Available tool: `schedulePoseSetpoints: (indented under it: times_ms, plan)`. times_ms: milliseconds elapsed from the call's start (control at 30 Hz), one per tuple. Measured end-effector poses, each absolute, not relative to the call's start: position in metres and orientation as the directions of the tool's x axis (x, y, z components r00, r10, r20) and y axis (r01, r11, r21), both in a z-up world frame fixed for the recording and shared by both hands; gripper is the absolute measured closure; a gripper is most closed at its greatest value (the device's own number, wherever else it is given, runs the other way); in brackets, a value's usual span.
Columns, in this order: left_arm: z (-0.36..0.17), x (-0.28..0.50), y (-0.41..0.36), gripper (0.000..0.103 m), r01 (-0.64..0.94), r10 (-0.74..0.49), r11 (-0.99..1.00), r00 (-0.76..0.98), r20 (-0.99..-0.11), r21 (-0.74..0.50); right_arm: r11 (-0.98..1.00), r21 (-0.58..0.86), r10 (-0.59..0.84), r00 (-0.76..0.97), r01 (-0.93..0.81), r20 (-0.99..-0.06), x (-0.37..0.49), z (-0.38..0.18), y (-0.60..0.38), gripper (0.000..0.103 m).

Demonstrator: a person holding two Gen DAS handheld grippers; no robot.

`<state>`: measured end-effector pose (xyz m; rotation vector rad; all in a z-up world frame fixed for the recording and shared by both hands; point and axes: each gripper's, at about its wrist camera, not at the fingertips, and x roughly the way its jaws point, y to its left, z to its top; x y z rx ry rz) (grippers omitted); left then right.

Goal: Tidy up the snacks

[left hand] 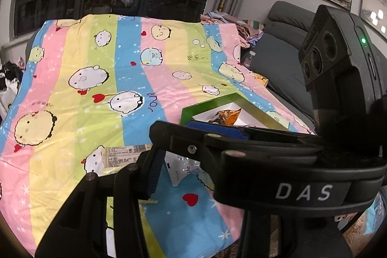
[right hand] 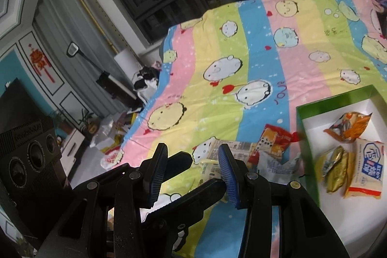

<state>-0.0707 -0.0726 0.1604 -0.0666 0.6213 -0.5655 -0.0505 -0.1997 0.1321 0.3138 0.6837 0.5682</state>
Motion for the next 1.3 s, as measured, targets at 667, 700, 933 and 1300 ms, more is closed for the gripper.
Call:
schedulePoseSetpoints:
  times_ms: [667, 700, 933, 1300]
  plan:
    - [0.070, -0.026, -0.020, 0.036, 0.179, -0.347, 0.937, 0.562, -0.751, -0.298, 0.719, 0.654, 0.690, 0.354, -0.236, -0.631, 0.019, 0.043, -0.179, 0.035]
    - [0.065, -0.024, -0.017, 0.036, 0.174, -0.357, 0.933, 0.552, -0.753, -0.315, 0.724, 0.655, 0.684, 0.350, -0.217, -0.640, 0.021, 0.036, -0.178, 0.035]
    - [0.048, -0.016, -0.013, 0.037, 0.155, -0.400, 0.913, 0.516, -0.757, -0.377, 0.755, 0.644, 0.644, 0.325, -0.122, -0.693, 0.035, 0.006, -0.173, 0.035]
    - [0.031, -0.011, -0.012, 0.049, 0.156, -0.441, 0.894, 0.470, -0.764, -0.420, 0.784, 0.586, 0.621, 0.299, -0.205, -0.725, 0.036, -0.006, -0.151, 0.040]
